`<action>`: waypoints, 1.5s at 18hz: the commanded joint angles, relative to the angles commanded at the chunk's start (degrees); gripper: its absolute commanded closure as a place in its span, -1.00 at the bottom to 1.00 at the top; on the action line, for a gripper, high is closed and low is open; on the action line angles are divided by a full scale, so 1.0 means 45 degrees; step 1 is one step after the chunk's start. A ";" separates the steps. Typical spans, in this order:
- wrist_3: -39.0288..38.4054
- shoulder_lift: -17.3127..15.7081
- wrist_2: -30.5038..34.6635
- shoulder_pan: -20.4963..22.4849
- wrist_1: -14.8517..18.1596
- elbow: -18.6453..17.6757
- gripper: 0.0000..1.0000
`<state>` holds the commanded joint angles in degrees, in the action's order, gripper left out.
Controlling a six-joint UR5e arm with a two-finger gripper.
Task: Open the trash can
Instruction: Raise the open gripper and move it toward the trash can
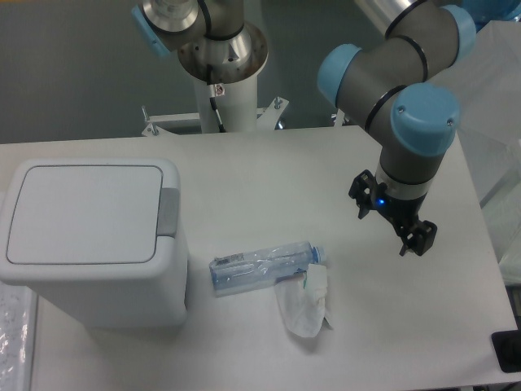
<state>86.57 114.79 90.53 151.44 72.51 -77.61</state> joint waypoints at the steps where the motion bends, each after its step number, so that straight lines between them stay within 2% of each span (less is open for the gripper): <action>1: 0.0000 0.0000 0.0000 -0.0020 0.0019 0.0000 -1.00; 9: 0.0000 -0.0196 -0.0176 0.0097 0.0117 -0.0331 -1.00; 13: 0.0000 -0.0409 -0.0312 0.0332 0.0098 -0.1033 -1.00; 15: 0.0000 -0.0915 -0.0797 0.0719 0.0117 -0.1405 -1.00; 16: 0.0000 -0.1421 -0.1748 0.1303 0.0214 -0.1793 -1.00; 18: 0.0000 -0.2203 -0.3431 0.1853 0.0001 -0.2711 -1.00; 20: -0.0194 -0.2790 -0.3574 0.1953 0.0039 -0.3240 -1.00; 21: -0.0466 -0.3006 -0.3671 0.1876 0.0039 -0.3261 -1.00; 23: -0.2333 -0.3280 -0.3711 0.1622 0.0059 -0.3009 -1.00; 25: -0.4541 -0.3185 -0.3653 0.0863 0.0000 -0.2639 -1.00; 27: -0.5834 -0.2737 -0.3671 0.0257 0.0039 -0.1724 -1.00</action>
<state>60.32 102.47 74.01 152.59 72.68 -85.36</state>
